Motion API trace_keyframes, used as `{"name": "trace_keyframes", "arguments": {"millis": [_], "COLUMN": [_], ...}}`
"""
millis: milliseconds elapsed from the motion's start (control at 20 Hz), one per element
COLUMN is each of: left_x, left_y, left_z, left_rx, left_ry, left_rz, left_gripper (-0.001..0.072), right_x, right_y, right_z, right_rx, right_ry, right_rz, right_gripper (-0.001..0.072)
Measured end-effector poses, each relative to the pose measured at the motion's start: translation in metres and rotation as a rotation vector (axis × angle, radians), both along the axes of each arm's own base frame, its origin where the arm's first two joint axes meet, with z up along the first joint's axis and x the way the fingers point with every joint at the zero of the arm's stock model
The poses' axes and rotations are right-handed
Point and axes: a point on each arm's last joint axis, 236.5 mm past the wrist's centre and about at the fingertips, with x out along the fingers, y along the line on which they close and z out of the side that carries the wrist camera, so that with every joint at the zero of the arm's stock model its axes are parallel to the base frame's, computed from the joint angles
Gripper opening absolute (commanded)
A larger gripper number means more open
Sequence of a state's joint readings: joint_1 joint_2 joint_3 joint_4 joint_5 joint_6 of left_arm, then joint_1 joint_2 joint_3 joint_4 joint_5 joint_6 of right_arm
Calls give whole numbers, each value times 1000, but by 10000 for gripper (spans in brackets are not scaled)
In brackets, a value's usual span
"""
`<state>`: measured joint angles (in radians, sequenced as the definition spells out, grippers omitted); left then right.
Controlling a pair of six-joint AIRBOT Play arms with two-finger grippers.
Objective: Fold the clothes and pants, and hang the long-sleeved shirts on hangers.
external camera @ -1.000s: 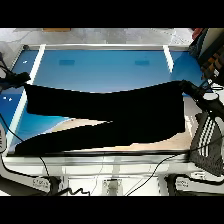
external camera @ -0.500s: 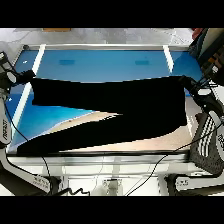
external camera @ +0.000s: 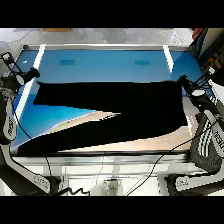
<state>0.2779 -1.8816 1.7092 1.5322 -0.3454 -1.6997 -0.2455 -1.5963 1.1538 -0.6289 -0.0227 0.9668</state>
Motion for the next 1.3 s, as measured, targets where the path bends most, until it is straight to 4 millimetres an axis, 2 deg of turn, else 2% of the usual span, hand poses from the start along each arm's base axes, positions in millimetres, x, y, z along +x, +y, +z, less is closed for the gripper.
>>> {"name": "trace_keyframes", "arguments": {"millis": [150, 250, 300, 350, 400, 450, 500, 550, 700, 800, 900, 1000, 1050, 1100, 1150, 1200, 1250, 1300], "left_x": [2, -7, -15, -25, -37, -53, -68, -84, -128, -156, -181, -202, -211, -220, -228, -236, -242, -248], "left_y": [-4, -1, 3, 8, 14, 21, 26, 32, 39, 42, 41, 37, 32, 28, 24, 20, 17, 15], "left_z": [17, 25, 25, 26, 24, 20, 18, 17, 18, 19, 19, 16, 15, 11, 9, 5, 1, -2], "left_rx": [10, 3, -6, -17, -31, -49, -63, -70, -46, -26, -36, -79, -107, -134, -156, -177, -190, -204], "left_ry": [-34, -10, 20, 57, 103, 162, 215, 270, 425, 522, 595, 634, 638, 640, 640, 640, 641, 645], "left_rz": [-6, 1, 8, 19, 32, 47, 59, 66, 25, -20, -60, -100, -119, -134, -146, -157, -166, -168], "left_gripper": [699, 674, 564, 327, 78, 10, 11, 10, 11, 11, 10, 9, 10, 10, 10, 32, 117, 271], "right_x": [0, -1, -2, -5, -9, -14, -20, -28, -66, -102, -148, -202, -230, -252, -271, -285, -293, -297], "right_y": [-2, -4, -5, -6, -9, -15, -18, -22, -39, -49, -56, -51, -44, -34, -24, -13, -3, 6], "right_z": [10, 20, 26, 31, 36, 41, 45, 48, 53, 43, 16, -22, -42, -60, -77, -92, -102, -111], "right_rx": [-37, -50, -52, -47, -40, -29, -16, -7, 23, 70, 168, 311, 396, 477, 551, 620, 680, 732], "right_ry": [-13, -29, -35, -35, -34, -31, -20, -2, 89, 193, 332, 476, 541, 584, 619, 639, 637, 626], "right_rz": [3, 3, 5, 13, 21, 26, 42, 64, 137, 185, 211, 227, 228, 222, 213, 203, 185, 165], "right_gripper": [647, 646, 645, 629, 494, 314, 127, 18, 16, 14, 14, 16, 120, 387, 508, 509, 509, 509]}}
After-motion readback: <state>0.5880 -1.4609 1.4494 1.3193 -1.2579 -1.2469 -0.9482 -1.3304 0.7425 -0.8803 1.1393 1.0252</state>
